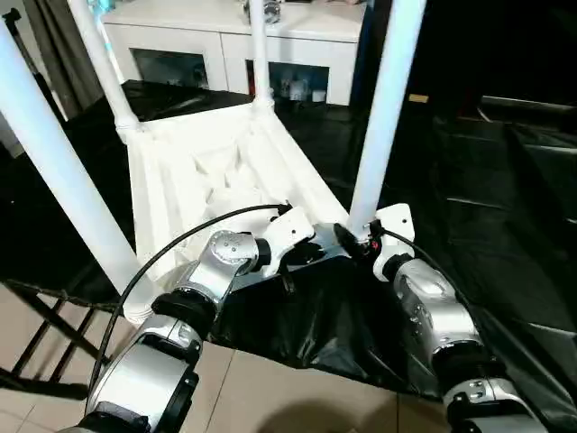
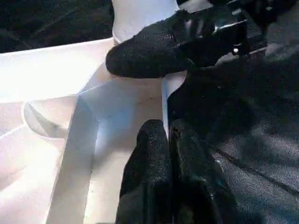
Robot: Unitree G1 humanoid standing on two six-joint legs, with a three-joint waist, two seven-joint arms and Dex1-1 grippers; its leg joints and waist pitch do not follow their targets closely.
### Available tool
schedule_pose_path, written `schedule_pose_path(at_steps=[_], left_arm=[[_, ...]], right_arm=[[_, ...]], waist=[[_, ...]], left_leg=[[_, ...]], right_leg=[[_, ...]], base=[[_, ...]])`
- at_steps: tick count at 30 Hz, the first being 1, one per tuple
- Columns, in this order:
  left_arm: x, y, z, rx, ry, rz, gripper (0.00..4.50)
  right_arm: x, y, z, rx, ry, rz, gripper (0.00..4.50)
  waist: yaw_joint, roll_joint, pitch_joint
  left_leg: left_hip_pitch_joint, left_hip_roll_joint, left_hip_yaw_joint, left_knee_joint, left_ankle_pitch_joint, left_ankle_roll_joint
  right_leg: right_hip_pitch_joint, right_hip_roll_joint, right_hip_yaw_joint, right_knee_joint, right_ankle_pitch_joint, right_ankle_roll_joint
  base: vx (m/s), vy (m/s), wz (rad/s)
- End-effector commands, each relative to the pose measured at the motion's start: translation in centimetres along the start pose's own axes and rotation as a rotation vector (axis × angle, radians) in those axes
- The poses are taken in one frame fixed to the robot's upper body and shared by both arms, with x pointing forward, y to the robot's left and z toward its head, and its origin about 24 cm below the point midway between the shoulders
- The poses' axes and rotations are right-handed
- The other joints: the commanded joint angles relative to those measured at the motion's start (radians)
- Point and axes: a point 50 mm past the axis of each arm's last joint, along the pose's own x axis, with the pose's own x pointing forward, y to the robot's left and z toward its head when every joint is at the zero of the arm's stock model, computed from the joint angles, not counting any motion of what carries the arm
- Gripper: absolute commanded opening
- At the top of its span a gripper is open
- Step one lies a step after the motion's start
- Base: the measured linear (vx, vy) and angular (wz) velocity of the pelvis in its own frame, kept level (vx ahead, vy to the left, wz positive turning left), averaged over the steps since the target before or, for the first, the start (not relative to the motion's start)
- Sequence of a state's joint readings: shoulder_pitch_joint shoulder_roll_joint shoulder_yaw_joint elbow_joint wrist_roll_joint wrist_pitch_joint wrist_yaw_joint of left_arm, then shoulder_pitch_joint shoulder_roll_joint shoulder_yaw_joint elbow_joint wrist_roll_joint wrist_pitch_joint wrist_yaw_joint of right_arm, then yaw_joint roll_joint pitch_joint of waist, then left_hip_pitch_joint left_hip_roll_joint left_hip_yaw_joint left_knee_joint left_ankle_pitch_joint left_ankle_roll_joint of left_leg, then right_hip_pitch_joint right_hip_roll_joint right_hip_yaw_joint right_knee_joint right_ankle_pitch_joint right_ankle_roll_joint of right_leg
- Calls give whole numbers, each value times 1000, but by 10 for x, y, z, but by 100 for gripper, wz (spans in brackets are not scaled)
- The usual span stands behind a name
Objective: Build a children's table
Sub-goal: Rotate leg to tighten
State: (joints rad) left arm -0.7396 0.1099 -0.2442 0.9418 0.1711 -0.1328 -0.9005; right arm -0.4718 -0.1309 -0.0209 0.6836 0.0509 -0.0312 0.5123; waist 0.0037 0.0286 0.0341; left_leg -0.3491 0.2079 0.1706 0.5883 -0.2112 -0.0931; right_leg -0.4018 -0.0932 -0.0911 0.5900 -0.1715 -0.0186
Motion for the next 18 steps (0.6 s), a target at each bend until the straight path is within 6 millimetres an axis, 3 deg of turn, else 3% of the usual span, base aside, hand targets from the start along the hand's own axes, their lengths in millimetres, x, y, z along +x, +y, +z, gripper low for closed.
schedule_pose_path(at_steps=[1, 5, 7, 15, 16, 18], left_arm=[[2, -11, -7, 16, 18, -102, 0], [-14, -5, -14, 32, 36, -169, 0], [-16, -5, -15, 36, 38, -181, 0], [-34, -5, -20, 48, 58, -352, 0], [-36, -6, -21, 59, 68, -380, 0], [-36, -6, -20, 61, 70, -390, 0]], right_arm=[[4, 9, 5, -34, 5, 156, 397], [-12, 2, 5, -126, 56, 384, 397], [-15, 2, 5, -127, 62, 414, 397], [-29, 1, 10, -115, 105, 669, 361], [-29, 2, 10, -123, 116, 708, 331], [-29, 3, 10, -122, 119, 720, 323]], waist=[[3, -8, -53], [5, -10, -58], [10, -11, -58], [32, -12, -54], [37, -9, -55], [40, -9, -54]], left_leg=[[-10, 17, 2, -69, -185, 107], [-14, 19, 4, -61, -117, 155], [-15, 20, 6, -60, -112, 167], [-8, 27, 9, -62, -140, 150], [-6, 28, 8, -63, -137, 141], [-5, 29, 8, -65, -141, 133]], right_leg=[[55, -50, 46, -76, -229, -224], [61, -48, 44, -58, -84, -270], [65, -48, 42, -54, -69, -279], [60, -51, 44, -57, -132, -278], [60, -52, 45, -57, -130, -279], [59, -51, 45, -56, -132, -280]], base=[[0, 0, 0], [0, 0, 0], [0, 0, 0], [0, 0, 0], [0, 0, 0], [0, 0, 0]])
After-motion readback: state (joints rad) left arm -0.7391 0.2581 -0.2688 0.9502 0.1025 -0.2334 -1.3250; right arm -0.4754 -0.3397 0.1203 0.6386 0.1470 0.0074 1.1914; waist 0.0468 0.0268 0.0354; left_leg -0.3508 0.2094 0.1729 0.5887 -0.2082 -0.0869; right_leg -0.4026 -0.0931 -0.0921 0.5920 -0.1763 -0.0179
